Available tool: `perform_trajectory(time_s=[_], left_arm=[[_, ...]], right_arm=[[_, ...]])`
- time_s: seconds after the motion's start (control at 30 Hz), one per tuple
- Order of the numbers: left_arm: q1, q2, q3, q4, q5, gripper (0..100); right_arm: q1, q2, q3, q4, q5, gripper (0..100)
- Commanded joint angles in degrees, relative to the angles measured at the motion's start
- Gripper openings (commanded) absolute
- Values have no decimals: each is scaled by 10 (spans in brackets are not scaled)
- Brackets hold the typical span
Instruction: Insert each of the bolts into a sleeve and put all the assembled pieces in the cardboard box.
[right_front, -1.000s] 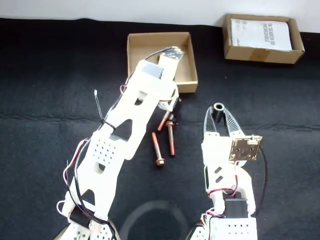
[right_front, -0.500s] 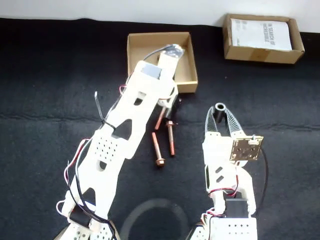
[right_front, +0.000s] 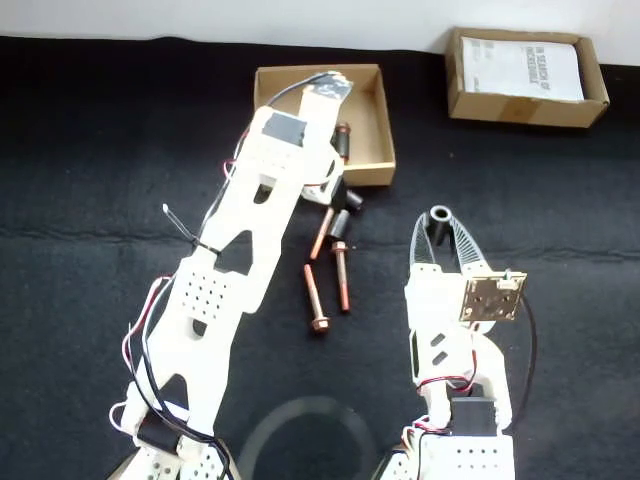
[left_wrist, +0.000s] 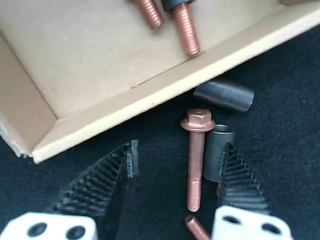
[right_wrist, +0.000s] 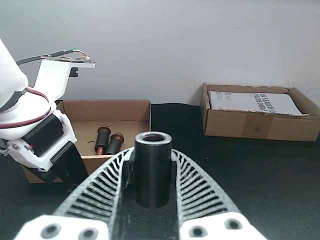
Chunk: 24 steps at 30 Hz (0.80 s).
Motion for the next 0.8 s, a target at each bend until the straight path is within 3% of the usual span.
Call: perform_trajectory(time_s=[0.0,0.23,0.47,0.7,0.77], left_arm=[[-6,-45,7,-1,-3,266],[-7,-45,66,-9,-3,266],[-32,-45,137,-123,-5,260],[-42,-45,218,-173,-53,2],[-42,-46,219,-171,-53,30]], right_arm=[[5,-10,77,1,1,6],[5,-10,77,1,1,6],[5,-10,77,1,1,6],[6,-10,77,1,1,6],[6,-10,77,1,1,6]])
